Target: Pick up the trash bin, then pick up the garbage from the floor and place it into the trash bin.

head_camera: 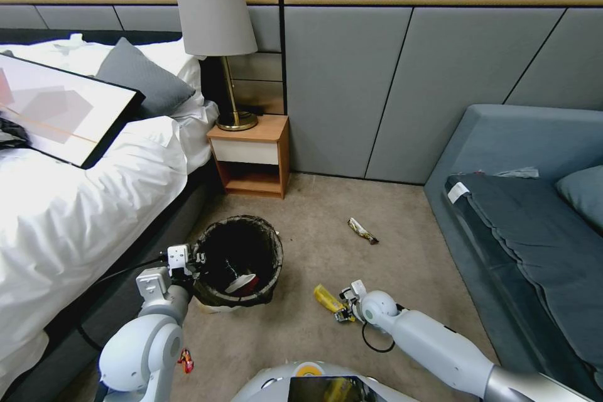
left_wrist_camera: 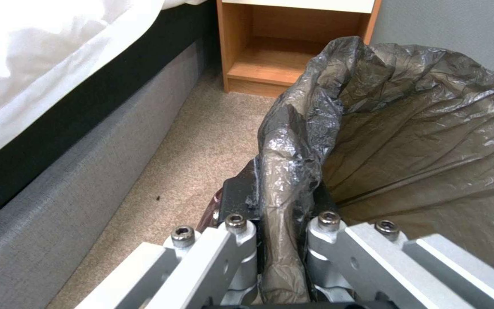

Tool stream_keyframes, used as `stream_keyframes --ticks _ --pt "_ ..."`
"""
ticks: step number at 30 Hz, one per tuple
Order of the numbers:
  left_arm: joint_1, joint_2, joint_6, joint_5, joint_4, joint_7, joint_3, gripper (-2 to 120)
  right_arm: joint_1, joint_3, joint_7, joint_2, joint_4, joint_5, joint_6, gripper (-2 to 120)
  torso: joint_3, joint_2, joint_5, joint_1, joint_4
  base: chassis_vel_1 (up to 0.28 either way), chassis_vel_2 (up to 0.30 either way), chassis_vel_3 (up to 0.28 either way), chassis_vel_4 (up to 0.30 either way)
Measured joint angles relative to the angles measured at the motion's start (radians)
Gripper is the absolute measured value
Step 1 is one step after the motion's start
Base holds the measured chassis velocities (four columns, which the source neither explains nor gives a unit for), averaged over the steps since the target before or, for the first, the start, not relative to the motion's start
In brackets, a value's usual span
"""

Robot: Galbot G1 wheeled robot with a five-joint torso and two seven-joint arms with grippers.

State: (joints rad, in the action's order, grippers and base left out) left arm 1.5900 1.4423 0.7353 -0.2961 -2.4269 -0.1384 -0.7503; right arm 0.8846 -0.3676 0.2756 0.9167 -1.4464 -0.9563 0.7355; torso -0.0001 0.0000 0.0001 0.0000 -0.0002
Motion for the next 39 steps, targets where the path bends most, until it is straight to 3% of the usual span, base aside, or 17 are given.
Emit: stream_keyframes --ticks 12,19,26,32,34,39 --pt "-0.004 0.002 0.000 0.004 0.002 0.000 0.004 4 0.013 0.026 0.001 -0.005 -0.019 0.001 0.000 0 0.000 0.000 0.0002 0.000 0.0003 0.000 0.000 0.000 0.000" --pt "-0.007 -0.001 0.000 0.004 0.006 0.000 0.001 4 0.023 0.046 0.009 -0.009 -0.041 -0.014 0.000 0 0.000 0.000 0.0001 0.000 0.0001 0.000 0.000 0.000 0.000" --pt "-0.016 -0.007 0.000 0.004 0.023 0.000 0.001 4 0.050 0.144 0.032 -0.032 -0.148 -0.077 0.000 0 0.000 0.000 -0.0001 0.000 0.0002 0.000 0.000 0.000 0.000" --pt "-0.024 -0.017 0.000 0.003 0.039 0.000 0.004 4 0.078 0.270 0.104 -0.099 -0.360 -0.262 0.000 0 0.000 0.000 0.0003 0.000 0.0002 0.000 0.000 0.000 0.000" --pt "-0.024 -0.017 0.000 0.003 0.039 0.000 0.004 4 0.078 0.270 0.104 -0.099 -0.360 -0.262 0.000 0 0.000 0.000 0.0003 0.000 0.0002 0.000 0.000 0.000 0.000" --pt "-0.017 -0.021 0.000 -0.003 0.037 0.008 0.009 4 0.081 0.389 0.166 -0.180 -0.548 -0.425 0.000 0 0.000 0.000 -0.0006 0.000 0.0000 0.000 0.000 0.000 0.000"
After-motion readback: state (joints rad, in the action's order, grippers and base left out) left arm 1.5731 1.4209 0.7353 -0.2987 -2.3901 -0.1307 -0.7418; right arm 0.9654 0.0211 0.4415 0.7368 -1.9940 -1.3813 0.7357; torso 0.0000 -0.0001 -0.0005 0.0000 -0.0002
